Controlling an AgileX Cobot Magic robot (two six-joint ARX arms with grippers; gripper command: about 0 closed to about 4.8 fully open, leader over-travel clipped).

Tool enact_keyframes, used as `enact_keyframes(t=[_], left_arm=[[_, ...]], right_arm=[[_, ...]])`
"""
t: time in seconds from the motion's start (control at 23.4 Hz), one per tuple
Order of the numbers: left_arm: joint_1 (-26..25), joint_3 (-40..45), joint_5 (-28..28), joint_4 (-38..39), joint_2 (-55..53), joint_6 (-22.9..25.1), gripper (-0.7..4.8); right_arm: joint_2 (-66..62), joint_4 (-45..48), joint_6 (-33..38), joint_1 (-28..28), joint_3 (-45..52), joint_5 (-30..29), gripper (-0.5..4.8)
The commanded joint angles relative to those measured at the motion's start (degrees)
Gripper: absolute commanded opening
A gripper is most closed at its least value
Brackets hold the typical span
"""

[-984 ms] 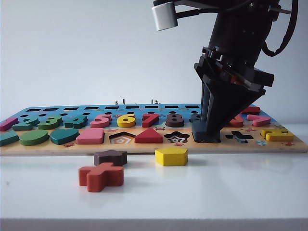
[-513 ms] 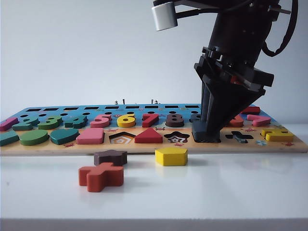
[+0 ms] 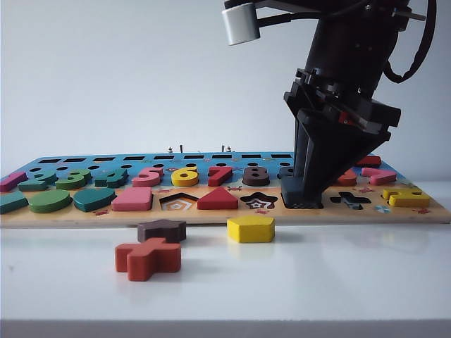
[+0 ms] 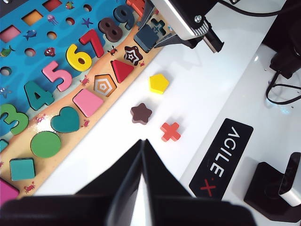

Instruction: Insert the cube into the slot.

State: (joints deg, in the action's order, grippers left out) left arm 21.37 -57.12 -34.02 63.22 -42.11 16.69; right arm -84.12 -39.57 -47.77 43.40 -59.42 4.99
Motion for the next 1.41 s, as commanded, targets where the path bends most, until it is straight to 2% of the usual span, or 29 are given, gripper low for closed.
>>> enact_keyframes(t=[0.04,0.56,1.03,1.33,1.41], left_arm=[[-0.04,-0.13,-0.26,-0.79,0.04,0.26,0.20],[-0.04,-0.13,-0.26,-0.77,0.04,0.26,0.20],[-0.04,-0.13,-0.26,-0.77,0.04,0.26,0.20],[-0.04,-0.13,-0.26,-0.77,0.04,0.26,0.20],[-0.04,-0.13,-0.26,-0.77,0.04,0.26,0.20]], right_arm=[[0.02,0.48,0.33,0.04,-0.26,0.02,2.44],[0.13,0.48,0.59,0.07,-0.28,0.00,2.52],[5.49,1.46,11.21,0.22,-1.36,-0.72,2.52],[9.53,4.79,23.93,0.17,-1.36,-0.48,2.52],[10.34,6.45,25.66,0.17,-1.36,-0.48,2.51]])
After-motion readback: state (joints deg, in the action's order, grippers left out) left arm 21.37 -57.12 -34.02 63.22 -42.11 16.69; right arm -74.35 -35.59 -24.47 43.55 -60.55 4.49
